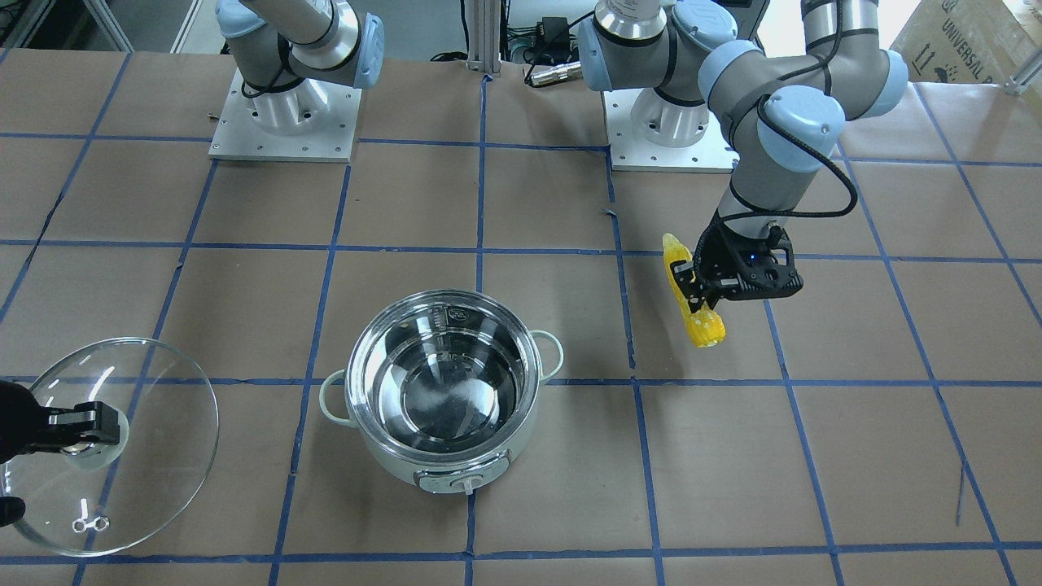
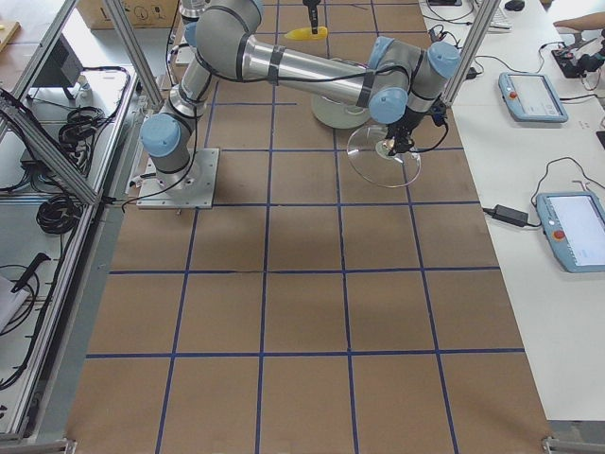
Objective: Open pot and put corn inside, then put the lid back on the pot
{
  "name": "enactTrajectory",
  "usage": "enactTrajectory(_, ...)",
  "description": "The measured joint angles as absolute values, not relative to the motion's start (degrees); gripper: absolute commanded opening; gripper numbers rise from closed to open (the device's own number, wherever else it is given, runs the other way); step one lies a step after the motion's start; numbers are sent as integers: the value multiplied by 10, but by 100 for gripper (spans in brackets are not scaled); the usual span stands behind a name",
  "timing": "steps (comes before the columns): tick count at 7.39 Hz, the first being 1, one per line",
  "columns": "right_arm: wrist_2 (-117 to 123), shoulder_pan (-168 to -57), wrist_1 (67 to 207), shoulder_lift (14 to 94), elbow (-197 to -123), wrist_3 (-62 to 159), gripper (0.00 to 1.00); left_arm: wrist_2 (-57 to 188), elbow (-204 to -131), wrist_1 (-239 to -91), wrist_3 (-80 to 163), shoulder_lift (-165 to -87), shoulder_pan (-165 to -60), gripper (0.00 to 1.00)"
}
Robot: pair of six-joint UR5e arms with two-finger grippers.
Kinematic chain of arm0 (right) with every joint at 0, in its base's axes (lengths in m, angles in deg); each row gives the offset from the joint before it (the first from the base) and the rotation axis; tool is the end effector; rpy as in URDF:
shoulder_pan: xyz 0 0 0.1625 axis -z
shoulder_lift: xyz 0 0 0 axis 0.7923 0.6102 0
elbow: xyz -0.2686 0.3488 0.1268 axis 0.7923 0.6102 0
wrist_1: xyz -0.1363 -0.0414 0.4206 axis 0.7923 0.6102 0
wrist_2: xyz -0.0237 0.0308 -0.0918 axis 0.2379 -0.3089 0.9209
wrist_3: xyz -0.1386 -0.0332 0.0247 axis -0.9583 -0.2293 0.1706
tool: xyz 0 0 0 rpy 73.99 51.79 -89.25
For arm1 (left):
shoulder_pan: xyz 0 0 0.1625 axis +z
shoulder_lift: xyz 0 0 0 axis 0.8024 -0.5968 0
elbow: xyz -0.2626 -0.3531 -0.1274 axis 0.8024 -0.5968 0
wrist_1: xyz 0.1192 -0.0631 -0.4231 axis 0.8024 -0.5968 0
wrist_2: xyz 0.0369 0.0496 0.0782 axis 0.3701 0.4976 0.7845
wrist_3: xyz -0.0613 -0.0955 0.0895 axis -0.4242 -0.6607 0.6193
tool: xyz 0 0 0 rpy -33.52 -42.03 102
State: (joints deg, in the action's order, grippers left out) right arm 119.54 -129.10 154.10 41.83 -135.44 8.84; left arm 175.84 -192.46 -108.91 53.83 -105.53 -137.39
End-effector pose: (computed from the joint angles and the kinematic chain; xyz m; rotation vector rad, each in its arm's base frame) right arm -0.0500 -0.7512 0.3190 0.2743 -3.0996 -0.1998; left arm -0.0844 -0.5012 0.3044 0.2220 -3.1151 0.1313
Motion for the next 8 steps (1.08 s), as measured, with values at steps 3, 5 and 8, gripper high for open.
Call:
enactTrajectory(3, 1209, -1290, 1658, 455, -1462, 91, 1, 1758, -1804, -1203, 418, -1063, -1476, 13)
enactTrajectory(5, 1207, -1291, 1668, 463, -1473, 97, 1, 1759, -1748, -1211, 358, -1110, -1539, 13)
enactTrajectory(8, 1206, -1291, 1669, 465, -1475, 98, 1, 1763, -1645, -1208, 277, -1210, -1620, 13)
